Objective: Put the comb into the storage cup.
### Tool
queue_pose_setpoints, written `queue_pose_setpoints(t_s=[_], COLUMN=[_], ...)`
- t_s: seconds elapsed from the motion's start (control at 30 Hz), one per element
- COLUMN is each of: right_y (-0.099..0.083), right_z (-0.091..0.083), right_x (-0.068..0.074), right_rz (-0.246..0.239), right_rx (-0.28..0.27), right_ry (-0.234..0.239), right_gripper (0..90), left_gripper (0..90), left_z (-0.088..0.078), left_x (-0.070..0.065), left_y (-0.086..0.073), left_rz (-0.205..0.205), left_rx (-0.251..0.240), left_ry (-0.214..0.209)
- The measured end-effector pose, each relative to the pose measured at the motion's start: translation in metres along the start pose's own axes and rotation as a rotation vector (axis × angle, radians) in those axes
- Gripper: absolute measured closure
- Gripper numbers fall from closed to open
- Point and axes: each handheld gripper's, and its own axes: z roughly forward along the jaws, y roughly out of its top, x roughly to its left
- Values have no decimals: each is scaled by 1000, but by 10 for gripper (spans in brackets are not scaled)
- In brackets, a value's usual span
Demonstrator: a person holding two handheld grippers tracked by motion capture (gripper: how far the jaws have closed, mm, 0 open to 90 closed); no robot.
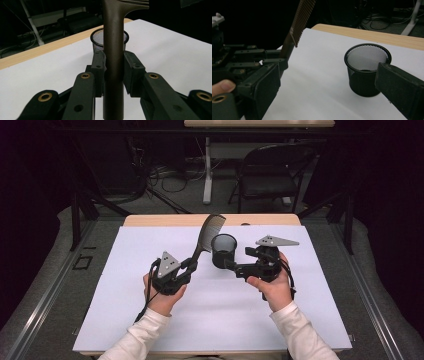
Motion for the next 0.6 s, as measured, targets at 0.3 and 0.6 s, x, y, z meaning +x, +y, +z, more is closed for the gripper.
queue_pose_setpoints(t_s=[0.3, 0.6], right_y=[17, 28], right_z=[9, 16], right_x=[1, 1], right_rz=[8, 7], right_rx=[9, 31], right_ry=[24, 41], right_gripper=[112, 139], left_gripper=[725, 724], left_z=[0, 0], left_x=[0, -1], left_y=[0, -1], left_rz=[1, 4], left_rx=[-1, -8], left_ry=[-1, 0])
